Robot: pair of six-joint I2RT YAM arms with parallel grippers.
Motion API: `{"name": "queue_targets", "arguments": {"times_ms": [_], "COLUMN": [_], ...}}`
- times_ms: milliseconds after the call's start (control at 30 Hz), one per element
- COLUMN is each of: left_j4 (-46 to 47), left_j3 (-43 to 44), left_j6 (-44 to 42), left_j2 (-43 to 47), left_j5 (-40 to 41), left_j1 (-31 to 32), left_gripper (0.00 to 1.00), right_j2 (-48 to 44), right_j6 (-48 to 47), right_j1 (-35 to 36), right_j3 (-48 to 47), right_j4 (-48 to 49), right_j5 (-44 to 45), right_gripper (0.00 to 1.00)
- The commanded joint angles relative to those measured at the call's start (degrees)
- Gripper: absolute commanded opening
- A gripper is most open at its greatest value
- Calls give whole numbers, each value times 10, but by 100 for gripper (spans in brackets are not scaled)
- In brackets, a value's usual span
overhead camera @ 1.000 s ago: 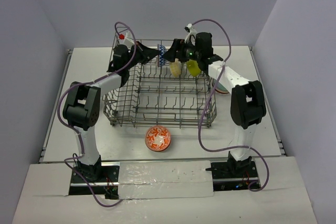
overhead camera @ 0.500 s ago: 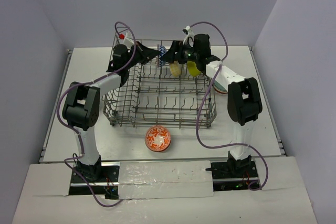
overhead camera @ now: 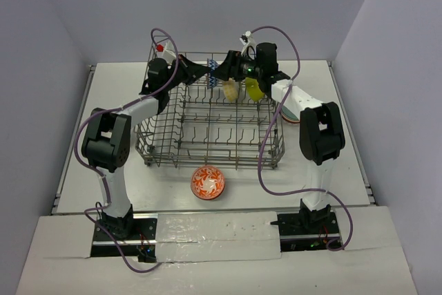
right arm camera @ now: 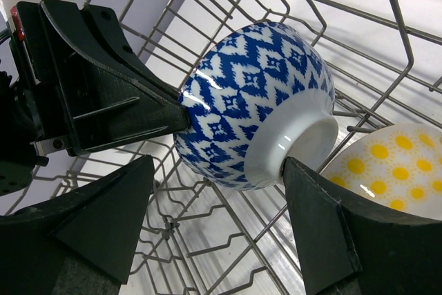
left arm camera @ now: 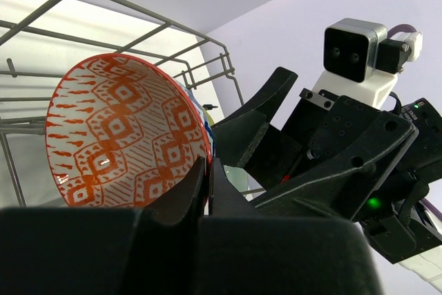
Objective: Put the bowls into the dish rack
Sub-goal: Insert the bowl into the dish rack.
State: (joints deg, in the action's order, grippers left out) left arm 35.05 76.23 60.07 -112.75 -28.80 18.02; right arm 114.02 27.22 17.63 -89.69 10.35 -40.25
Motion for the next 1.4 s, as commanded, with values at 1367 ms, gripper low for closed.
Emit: {"name": "queue_targets", "arguments": {"times_ms": [1367], "left_j4": [-128], "left_j3": [7], "left_j6": [-42], "left_j2": [24], "left_j5": [-35], "left_j1": [-3], "left_gripper": [22], "right_j2": [-17], "right_j6": [2], "right_j1": [-3], "right_j3": [-10], "right_j4": [36], "right_j5": [-31], "right_gripper": [80]}}
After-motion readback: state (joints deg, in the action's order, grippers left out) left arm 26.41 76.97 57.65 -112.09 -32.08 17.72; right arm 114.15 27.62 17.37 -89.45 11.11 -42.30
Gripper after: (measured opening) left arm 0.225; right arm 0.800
